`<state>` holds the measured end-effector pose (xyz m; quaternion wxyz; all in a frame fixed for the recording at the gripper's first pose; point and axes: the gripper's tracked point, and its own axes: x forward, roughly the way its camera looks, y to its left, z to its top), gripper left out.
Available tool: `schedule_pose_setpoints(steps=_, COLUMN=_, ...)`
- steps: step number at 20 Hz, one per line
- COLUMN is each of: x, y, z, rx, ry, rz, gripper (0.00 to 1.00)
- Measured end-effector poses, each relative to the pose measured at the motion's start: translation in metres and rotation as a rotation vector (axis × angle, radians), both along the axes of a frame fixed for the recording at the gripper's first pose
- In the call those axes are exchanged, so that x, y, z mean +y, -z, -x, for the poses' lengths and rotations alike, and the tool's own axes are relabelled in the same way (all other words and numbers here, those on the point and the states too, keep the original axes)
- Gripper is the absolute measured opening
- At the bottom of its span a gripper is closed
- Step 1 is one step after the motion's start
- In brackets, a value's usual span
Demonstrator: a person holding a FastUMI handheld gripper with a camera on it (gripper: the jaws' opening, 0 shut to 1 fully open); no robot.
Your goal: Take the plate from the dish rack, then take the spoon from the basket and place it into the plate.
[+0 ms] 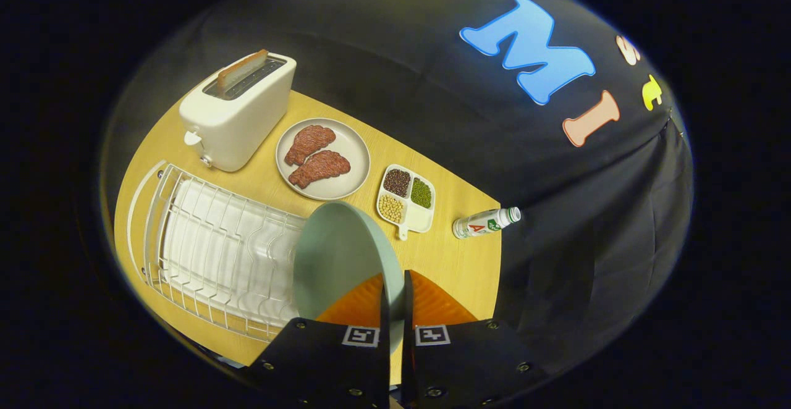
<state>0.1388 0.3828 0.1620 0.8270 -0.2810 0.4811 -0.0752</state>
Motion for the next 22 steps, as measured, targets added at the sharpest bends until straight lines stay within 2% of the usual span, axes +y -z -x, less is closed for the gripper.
schedule_pose_setpoints(steps=4, x=-0.007, y=-0.011, z=0.007, rx=-0.004, ry=0.015, rz=-0.086, gripper=0.07)
schedule_pose_setpoints(steps=12, x=-0.054, y=-0.042, z=0.036, rx=-0.042, ry=0.082, rz=-0.266, gripper=0.07)
schedule_pose_setpoints(steps=16, x=-0.074, y=-0.047, z=0.064, rx=-0.029, ry=0.149, rz=-0.444, gripper=0.07)
schedule_pose_setpoints(steps=22, x=-0.114, y=-0.037, z=0.101, rx=-0.018, ry=0.222, rz=-0.628, gripper=0.07)
